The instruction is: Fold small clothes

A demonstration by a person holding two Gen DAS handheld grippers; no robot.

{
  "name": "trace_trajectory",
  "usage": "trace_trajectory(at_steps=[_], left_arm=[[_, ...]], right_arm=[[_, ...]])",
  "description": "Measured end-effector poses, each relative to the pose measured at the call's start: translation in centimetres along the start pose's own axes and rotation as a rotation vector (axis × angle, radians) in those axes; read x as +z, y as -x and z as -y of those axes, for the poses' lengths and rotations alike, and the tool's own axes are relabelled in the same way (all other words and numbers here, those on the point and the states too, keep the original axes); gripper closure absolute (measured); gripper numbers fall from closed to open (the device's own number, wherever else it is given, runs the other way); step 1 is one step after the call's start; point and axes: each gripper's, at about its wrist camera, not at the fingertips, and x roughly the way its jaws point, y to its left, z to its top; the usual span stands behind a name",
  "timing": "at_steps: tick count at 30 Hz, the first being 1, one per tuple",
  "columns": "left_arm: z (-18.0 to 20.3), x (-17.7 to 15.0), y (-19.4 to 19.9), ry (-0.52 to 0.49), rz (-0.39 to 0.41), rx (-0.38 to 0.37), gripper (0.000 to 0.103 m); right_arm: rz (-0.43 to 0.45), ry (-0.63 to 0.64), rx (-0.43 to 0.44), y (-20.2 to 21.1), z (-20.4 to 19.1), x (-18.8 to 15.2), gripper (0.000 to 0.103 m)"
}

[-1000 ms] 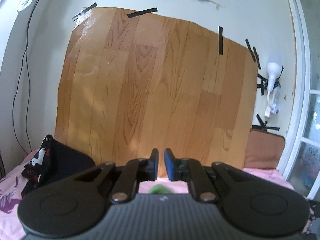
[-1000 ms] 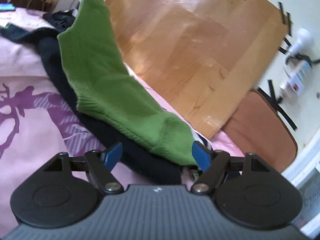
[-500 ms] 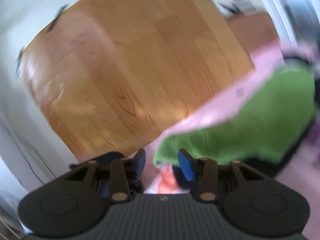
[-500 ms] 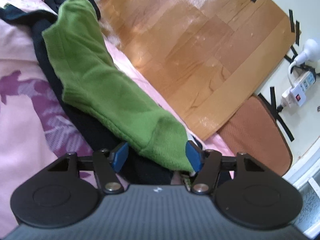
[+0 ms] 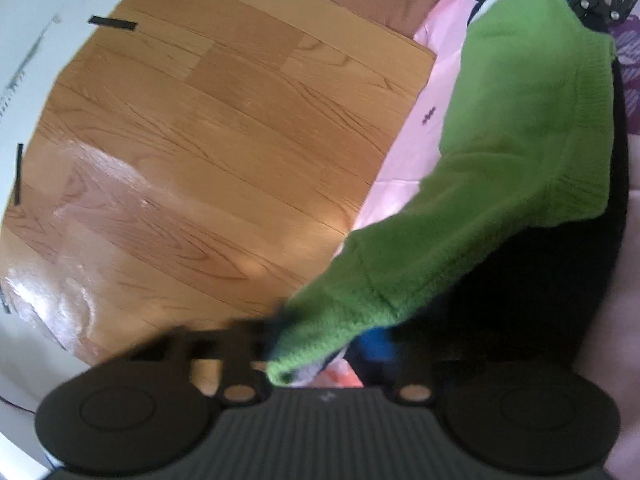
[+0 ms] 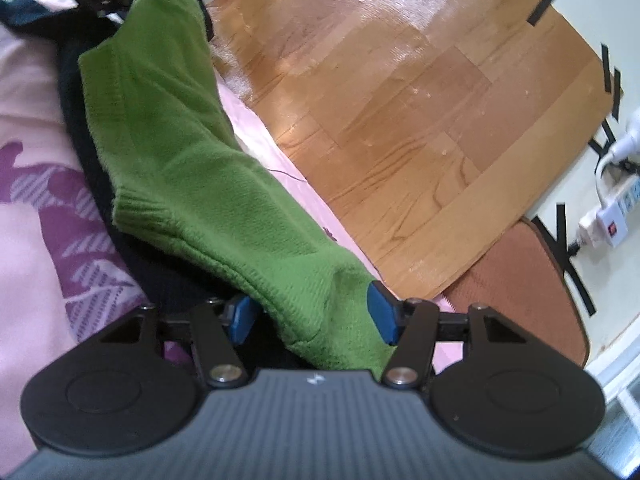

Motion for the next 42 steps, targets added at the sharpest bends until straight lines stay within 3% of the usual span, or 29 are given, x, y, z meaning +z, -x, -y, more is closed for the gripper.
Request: trace_trajectory(at_steps=[3,4,5,8,11,18,20,23,27,29,33,37,42], left_arm=[[-1.5,-0.2,0.2,0.121,0.012,-0.019,0.096],[-2.2,-0.2,0.6,0.179,0.022,-0.025,0.096],[-3.4,0.1,1.5,0.247,0.039,-0.03,0.096],[-6.4,1.0,4.6,0.408,0.114,-0.041,0.096],[-9.8,1.9,7.8,0.559,0.198,-0.043,0.096],[-20.2,2.7,16.7,0.954,0.456,-0.015,0.096],[-21.9,3.1,20.1,1.005,0.545,-0.004,0.096],[-24.2,4.6,25.6,1.027,0.66,0.073,0.096],[-27.1,5.9,31.1,1.049,0.73,0.123,0.096],[-27.8,6.6,32.7,1.04,0.752,0.161,0.096],[-28.2,8.2,34.5,0.996,0.751,0.232,0.096],[-28.6,9.1,30.9,1.008,0.652,0.179,0.095],[-28.4,10.4,17.7,1.038,0.38,0.078,0.09]], right_arm=[[-0.004,0.006,0.006,0.2,0.1,-0.2,0.045],[-0.004,0.0,0.015,0.2,0.3,-0.1,0.071],[-0.007,-0.016,0.029,0.2,0.7,0.0,0.088],[0.045,-0.12,-0.001,1.8,2.6,1.2,0.089],[0.128,-0.258,-0.085,4.4,6.2,3.0,0.089],[0.385,-0.499,-0.302,14.6,15.6,8.2,0.089],[0.46,-0.524,-0.337,18.1,17.2,9.8,0.089],[0.561,-0.529,-0.375,23.1,18.9,12.4,0.089],[0.65,-0.556,-0.38,28.3,21.7,14.5,0.089],[0.671,-0.58,-0.351,29.0,23.3,14.9,0.089],[0.689,-0.588,-0.333,29.8,24.3,15.7,0.088],[0.617,-0.619,-0.288,27.1,23.9,15.1,0.088],[0.402,-0.705,-0.197,16.5,24.4,13.1,0.088]])
